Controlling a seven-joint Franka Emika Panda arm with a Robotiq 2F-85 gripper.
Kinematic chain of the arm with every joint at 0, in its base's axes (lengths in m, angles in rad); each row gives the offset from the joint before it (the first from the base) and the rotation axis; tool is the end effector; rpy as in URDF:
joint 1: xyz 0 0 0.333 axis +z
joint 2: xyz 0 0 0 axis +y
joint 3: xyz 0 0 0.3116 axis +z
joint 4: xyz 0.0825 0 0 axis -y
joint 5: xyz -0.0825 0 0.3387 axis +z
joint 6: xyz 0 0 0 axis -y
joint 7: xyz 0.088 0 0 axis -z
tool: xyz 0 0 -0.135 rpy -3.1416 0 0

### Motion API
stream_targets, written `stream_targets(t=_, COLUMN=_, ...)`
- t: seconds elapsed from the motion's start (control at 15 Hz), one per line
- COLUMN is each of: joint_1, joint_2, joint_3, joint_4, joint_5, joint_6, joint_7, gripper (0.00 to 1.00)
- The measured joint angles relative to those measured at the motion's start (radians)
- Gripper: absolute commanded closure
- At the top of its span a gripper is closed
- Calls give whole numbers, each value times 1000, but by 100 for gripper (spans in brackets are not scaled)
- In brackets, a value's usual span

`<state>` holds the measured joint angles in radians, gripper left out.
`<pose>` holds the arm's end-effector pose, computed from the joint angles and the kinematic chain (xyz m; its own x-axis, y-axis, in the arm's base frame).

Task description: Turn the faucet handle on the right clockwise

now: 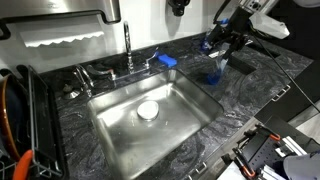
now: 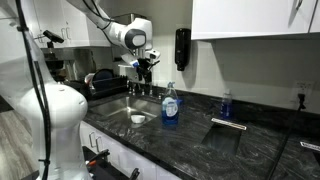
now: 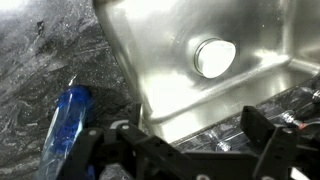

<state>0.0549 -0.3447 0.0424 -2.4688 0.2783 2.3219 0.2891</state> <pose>0.4145 0.0515 0.4323 0.9243 -0.3665 0.1065 -0.3296 -0.9073 -0.2611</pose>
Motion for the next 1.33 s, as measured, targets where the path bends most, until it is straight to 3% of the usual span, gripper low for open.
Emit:
stream_targets(t=0.27, joint_1=-7, joint_2=74, joint_3=35, joint_4=19, joint_5=1, joint_6=97, joint_7=251, gripper=0)
stream_targets(t=0.67, joint_1=-7, joint_2=232, joint_3=79, joint_4=51, joint_5=-4, joint_6=428, joint_7=578, gripper=0)
stream_targets(t=0.87, joint_1=-11, joint_2=338, joint_3=84, joint_4=85, joint_5=-117, joint_6=606, joint_7=794, gripper=0)
stream_targets(t=1.0, joint_1=-15, joint_2=409, joint_3=77, joint_4=129, joint_5=-214, joint_6=655, joint_7=923, gripper=0)
stream_targets(t=1.33, joint_1=-18, joint_2=458, joint_3=72, joint_4=174, joint_5=-229, joint_6=665, joint_7=946, gripper=0)
